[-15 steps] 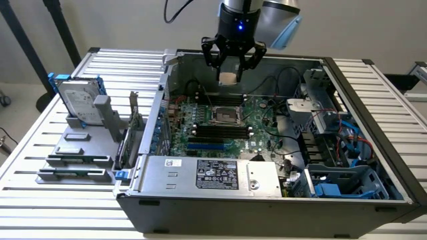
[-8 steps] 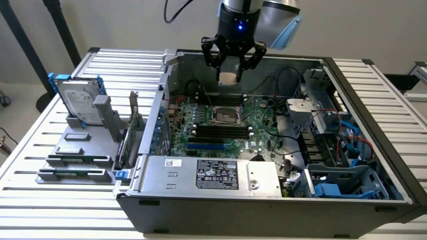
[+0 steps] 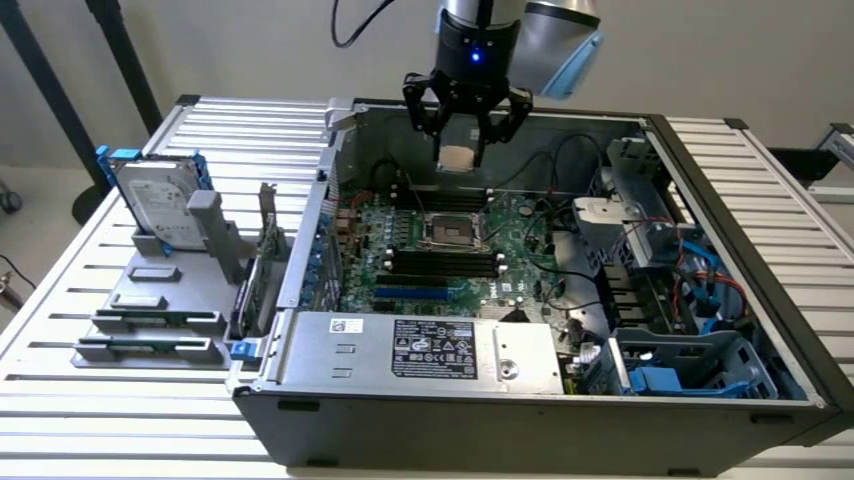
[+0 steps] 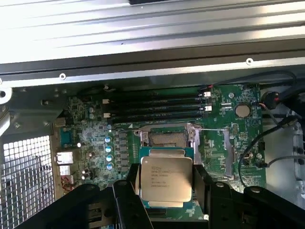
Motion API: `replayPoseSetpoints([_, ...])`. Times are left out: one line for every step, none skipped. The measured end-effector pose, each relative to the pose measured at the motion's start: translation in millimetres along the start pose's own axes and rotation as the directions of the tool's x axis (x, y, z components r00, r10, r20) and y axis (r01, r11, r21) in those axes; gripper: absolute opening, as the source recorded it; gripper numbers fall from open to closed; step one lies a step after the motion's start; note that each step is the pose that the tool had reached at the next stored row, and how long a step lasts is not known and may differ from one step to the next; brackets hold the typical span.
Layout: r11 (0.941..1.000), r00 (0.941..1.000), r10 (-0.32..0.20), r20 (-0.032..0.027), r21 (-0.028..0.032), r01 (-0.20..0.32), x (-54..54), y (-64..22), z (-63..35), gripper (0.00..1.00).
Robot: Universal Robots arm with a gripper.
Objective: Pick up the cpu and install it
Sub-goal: 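Place the cpu into insertion slot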
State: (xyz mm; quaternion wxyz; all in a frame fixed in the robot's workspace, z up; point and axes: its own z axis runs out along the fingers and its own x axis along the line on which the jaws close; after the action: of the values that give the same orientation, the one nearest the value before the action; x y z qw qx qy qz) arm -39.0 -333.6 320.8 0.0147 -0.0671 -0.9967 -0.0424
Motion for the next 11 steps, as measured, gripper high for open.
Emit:
replayPoseSetpoints([0.9998,0.9998,0.018,0.0015,-0.0007,-0.018,0.0,0.0,0.4,0.55])
replayPoseSetpoints([0.9993,0.9993,0.037,0.0031,-0.0013,-0.037,0.0,-0.1,0.8,0.55])
replayPoseSetpoints([0.9985,0.9985,0.055,0.0045,-0.0021,-0.055,0.0,-0.1,1.2,0.55])
replayPoseSetpoints([0.9974,0.9973,0.073,0.006,-0.0028,-0.073,-0.1,-0.1,1.6,0.55])
replayPoseSetpoints([0.9959,0.9959,0.09,0.0074,-0.0036,-0.09,-0.1,-0.2,2.0,0.55])
replayPoseSetpoints([0.9941,0.9941,0.108,0.0088,-0.0044,-0.108,-0.1,-0.2,2.4,0.55])
replayPoseSetpoints([0.992,0.992,0.126,0.0102,-0.0051,-0.126,-0.1,-0.2,2.8,0.55])
replayPoseSetpoints([0.9894,0.9893,0.145,0.0117,-0.006,-0.145,-0.1,-0.3,3.3,0.55])
replayPoseSetpoints([0.9866,0.9865,0.163,0.0131,-0.0069,-0.163,-0.1,-0.3,3.7,0.55])
replayPoseSetpoints([0.9835,0.9834,0.181,0.0144,-0.0077,-0.181,-0.2,-0.3,4.1,0.55])
replayPoseSetpoints([0.9801,0.98,0.199,0.0157,-0.0086,-0.198,-0.2,-0.4,4.5,0.55])
